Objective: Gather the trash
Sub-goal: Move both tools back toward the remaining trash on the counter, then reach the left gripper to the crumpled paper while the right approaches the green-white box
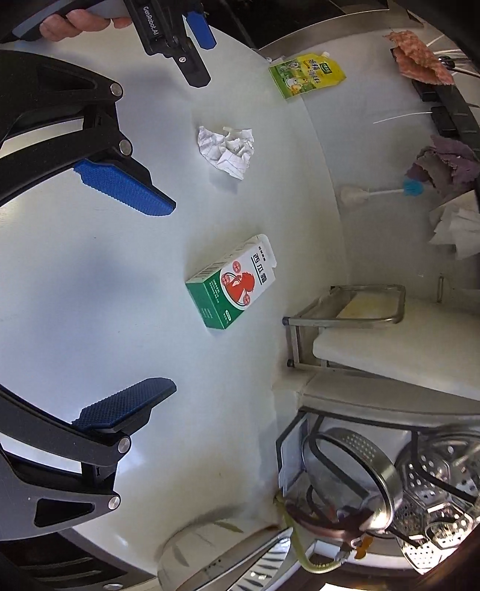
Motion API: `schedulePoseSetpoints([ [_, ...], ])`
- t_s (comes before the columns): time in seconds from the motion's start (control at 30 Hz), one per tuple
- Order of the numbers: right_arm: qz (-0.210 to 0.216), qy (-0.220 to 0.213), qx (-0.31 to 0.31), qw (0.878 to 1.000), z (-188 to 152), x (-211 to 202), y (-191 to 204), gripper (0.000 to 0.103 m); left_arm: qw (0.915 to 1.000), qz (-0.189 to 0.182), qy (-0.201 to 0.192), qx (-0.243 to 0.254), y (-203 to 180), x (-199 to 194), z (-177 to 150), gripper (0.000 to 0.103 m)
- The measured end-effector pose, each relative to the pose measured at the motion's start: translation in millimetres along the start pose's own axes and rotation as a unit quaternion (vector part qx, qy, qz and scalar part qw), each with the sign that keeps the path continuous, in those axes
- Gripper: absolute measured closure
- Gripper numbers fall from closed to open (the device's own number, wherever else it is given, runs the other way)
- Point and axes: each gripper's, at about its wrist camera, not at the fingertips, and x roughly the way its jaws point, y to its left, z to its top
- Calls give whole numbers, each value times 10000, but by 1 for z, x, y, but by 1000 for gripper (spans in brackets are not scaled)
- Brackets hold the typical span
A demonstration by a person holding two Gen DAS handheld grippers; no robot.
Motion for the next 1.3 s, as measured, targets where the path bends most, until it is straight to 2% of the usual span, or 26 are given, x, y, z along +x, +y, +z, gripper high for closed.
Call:
schedulePoseSetpoints([
  [0.33, 154, 377, -108, 9991, 28, 58, -2, 18, 9996, 31, 234, -134, -14, 39, 19, 6],
  [0.5, 292, 432, -156, 9985, 37, 70, -5, 18, 9993, 30, 321, -164, -21, 52, 25, 6],
  [0.93, 264, 742, -261, 9966, 50, 103, 0, 18, 9986, 3, 495, -176, -28, 75, 30, 6],
  [1.13, 338, 712, -207, 9967, 49, 105, 0, 18, 9985, 11, 518, -162, -28, 80, 30, 6],
  [1.17, 352, 684, -210, 9968, 49, 104, 0, 22, 9985, -9, 517, -173, -28, 80, 30, 6],
  [1.2, 337, 642, -248, 9971, 49, 103, 1, 34, 9985, -19, 516, -175, -28, 80, 30, 6],
  [1.23, 309, 637, -290, 9971, 49, 102, 2, 39, 9985, -21, 516, -170, -28, 80, 30, 6],
  [1.3, 411, 610, -222, 9970, 48, 100, 2, 42, 9985, -24, 522, -164, -28, 81, 30, 6],
])
